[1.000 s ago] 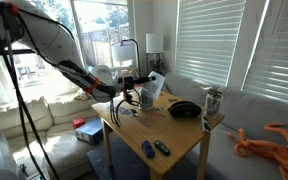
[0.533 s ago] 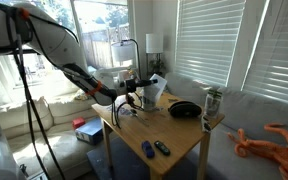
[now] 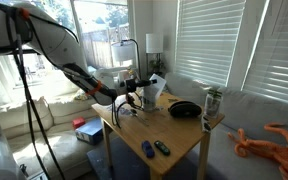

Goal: Put the silver cup upside down, then put the clear cup upside down on the silver cup

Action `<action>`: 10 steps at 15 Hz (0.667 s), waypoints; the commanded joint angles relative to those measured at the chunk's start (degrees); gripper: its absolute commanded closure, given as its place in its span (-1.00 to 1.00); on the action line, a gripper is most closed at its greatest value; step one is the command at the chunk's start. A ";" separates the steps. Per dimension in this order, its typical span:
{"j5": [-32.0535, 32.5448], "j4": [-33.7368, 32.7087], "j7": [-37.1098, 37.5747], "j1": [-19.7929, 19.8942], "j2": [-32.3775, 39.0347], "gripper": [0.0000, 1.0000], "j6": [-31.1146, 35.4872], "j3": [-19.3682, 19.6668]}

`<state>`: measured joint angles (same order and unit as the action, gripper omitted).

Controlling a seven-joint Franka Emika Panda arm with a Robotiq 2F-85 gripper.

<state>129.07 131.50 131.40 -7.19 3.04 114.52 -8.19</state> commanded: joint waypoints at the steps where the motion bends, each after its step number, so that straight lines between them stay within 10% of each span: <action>1: -4.05 -0.73 -1.48 0.53 -0.83 -1.00 6.57 0.22; 10: -32.08 -3.99 -23.37 1.73 -6.81 -1.00 26.21 2.97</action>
<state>106.78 127.33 116.49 -5.75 -2.36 136.69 -6.15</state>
